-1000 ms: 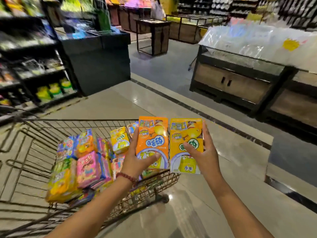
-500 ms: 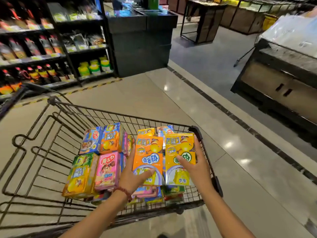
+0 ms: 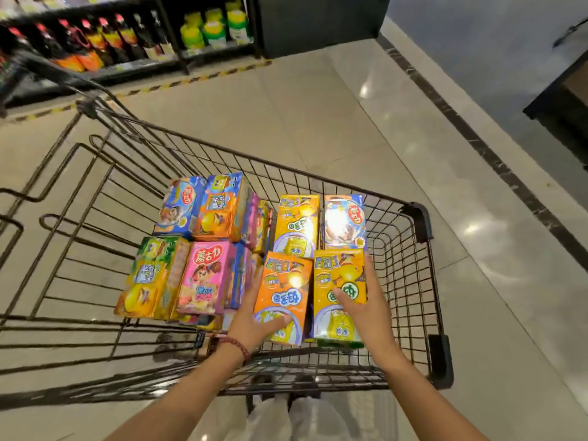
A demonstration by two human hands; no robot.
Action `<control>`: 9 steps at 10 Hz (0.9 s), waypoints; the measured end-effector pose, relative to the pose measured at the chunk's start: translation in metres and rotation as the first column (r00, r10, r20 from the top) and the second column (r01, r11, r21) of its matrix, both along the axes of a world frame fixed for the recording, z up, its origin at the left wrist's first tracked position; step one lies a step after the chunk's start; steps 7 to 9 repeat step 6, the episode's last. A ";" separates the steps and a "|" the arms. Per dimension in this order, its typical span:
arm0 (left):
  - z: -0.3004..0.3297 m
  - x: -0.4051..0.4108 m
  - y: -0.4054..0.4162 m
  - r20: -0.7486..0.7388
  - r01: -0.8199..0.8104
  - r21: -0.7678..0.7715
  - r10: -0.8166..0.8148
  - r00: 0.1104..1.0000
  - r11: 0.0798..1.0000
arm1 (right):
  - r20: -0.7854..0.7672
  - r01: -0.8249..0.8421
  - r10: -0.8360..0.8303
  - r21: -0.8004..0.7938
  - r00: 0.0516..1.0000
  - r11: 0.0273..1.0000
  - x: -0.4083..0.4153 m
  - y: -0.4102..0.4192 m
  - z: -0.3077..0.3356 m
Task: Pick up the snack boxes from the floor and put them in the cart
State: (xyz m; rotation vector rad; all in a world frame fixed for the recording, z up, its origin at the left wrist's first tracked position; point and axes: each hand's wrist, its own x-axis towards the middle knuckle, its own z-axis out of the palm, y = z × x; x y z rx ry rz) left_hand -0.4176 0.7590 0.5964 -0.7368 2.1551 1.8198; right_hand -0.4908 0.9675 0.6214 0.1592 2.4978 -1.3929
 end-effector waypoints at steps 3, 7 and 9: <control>-0.024 -0.008 -0.003 0.079 0.117 -0.063 -0.112 0.991 0.991 | 0.010 0.071 -0.076 0.253 0.997 0.965 0.009 -0.008 -0.020; -0.001 -0.030 -0.011 0.239 0.381 -0.433 -0.304 0.922 0.817 | -0.102 0.057 -0.008 0.488 0.995 0.871 0.005 -0.025 0.005; -0.001 -0.030 -0.011 0.239 0.381 -0.433 -0.304 0.922 0.817 | -0.102 0.057 -0.008 0.488 0.995 0.871 0.005 -0.025 0.005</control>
